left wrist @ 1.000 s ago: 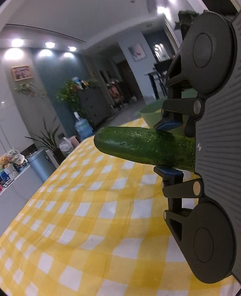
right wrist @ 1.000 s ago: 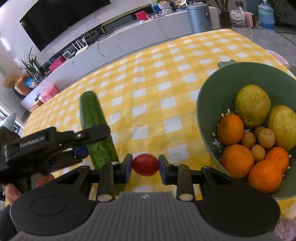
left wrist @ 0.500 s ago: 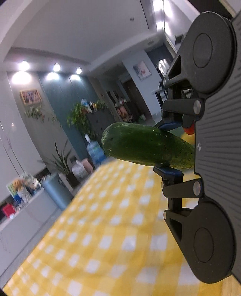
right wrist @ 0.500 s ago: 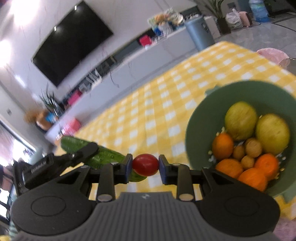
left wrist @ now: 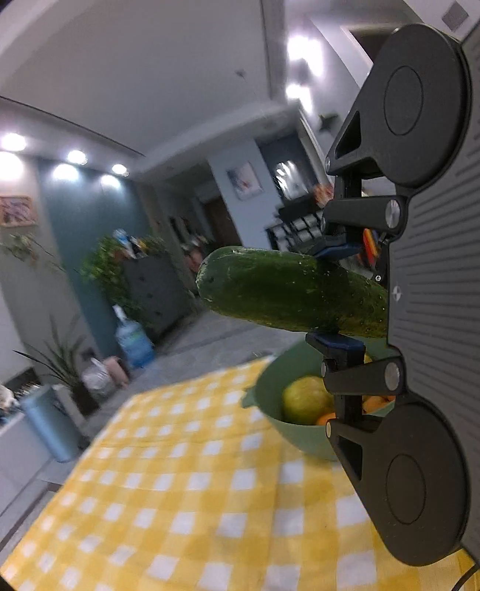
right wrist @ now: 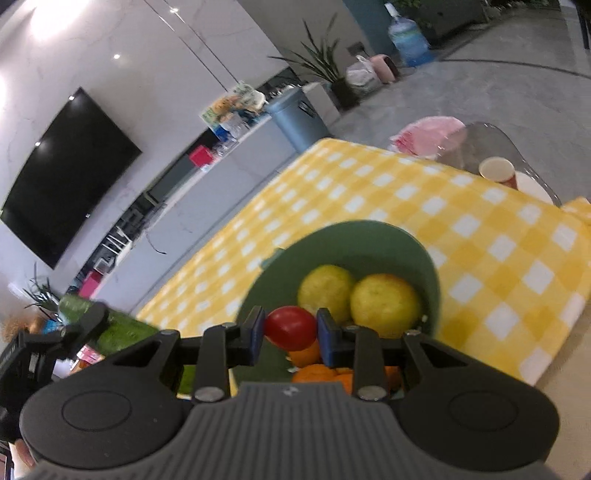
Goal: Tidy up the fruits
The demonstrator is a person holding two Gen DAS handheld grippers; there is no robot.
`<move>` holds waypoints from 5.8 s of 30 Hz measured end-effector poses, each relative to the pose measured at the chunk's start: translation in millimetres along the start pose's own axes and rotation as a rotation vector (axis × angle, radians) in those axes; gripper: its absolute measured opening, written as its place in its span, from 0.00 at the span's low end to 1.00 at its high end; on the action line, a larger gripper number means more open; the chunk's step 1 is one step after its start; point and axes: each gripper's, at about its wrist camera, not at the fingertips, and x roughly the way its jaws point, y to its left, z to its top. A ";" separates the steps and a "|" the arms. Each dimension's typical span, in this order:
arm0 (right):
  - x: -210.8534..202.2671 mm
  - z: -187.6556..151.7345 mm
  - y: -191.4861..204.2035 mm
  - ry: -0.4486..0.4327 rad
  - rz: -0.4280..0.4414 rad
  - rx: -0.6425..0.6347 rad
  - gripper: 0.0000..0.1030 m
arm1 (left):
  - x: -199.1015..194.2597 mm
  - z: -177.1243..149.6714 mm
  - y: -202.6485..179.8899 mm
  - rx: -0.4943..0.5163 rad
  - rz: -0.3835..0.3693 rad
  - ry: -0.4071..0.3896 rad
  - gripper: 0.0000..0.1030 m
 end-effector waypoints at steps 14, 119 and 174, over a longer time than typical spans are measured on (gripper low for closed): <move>8.0 -2.1 -29.1 0.058 -0.151 -0.013 0.52 | 64.3 -8.5 17.6 -0.016 0.177 0.218 0.42; -56.8 -90.4 57.3 0.113 -0.305 -0.592 0.77 | -4.9 -168.3 -129.2 0.377 0.858 -0.110 0.82; -64.6 -98.0 73.0 0.115 -0.322 -0.633 0.77 | -10.4 -168.7 -129.8 0.374 0.816 -0.070 0.82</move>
